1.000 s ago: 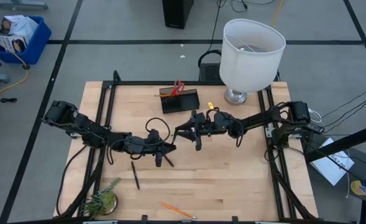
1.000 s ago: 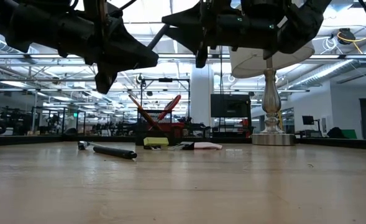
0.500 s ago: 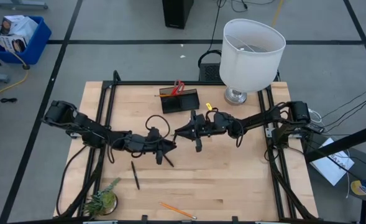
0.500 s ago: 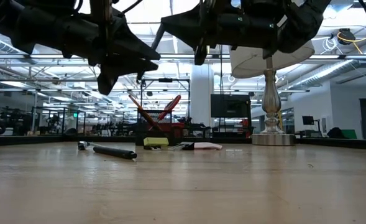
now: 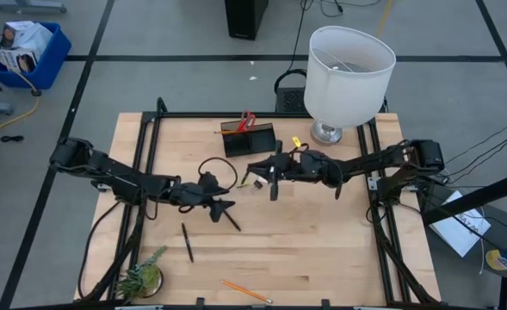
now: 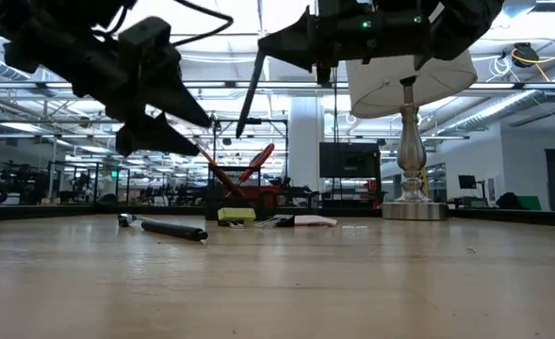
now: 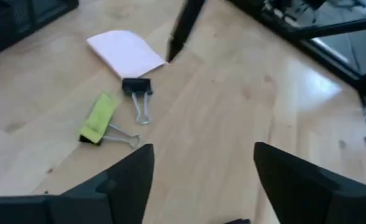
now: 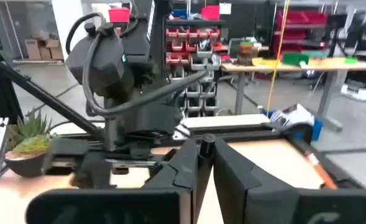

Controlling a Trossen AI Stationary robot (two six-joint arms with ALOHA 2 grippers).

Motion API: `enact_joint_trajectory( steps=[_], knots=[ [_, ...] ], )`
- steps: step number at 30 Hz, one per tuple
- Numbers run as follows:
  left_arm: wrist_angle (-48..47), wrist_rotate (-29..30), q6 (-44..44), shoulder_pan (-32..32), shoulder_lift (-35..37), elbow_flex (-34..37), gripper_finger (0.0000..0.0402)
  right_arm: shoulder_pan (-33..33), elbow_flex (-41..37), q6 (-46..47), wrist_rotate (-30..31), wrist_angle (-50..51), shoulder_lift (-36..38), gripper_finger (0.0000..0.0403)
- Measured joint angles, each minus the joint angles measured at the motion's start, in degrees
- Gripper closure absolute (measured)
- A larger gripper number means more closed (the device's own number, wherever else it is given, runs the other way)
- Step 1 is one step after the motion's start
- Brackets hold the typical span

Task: Pick and place office supplies into organizer
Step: Put the black pen into the black desk organizer

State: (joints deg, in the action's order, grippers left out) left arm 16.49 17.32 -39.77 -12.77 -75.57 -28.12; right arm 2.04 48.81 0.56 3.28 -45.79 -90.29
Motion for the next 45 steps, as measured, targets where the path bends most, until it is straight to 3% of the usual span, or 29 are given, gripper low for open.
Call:
enact_joint_trajectory(
  steps=[8,15,27,35,45],
  knots=[
    [1.97,9.76,7.2,-6.03,6.81,-0.04,0.007,3.55,0.26,-6.94,4.31,-5.96,-2.93,0.0378],
    [1.75,21.55,15.24,-13.18,12.87,-0.04,0.0061,8.71,7.09,-12.0,4.24,-6.59,-10.13,0.0378],
    [1.36,22.18,18.3,-17.59,17.27,-0.04,0.0068,14.62,20.45,-20.72,5.71,-2.09,-19.32,0.0378],
    [0.85,22.16,18.09,-18.81,17.09,-0.04,0.0066,17.51,26.58,-21.95,4.12,0.86,-25.94,0.0378],
    [0.84,22.16,18.27,-18.78,17.09,-0.04,0.0073,20.29,28.07,-16.86,2.46,3.28,-27.62,0.0378]
  ],
)
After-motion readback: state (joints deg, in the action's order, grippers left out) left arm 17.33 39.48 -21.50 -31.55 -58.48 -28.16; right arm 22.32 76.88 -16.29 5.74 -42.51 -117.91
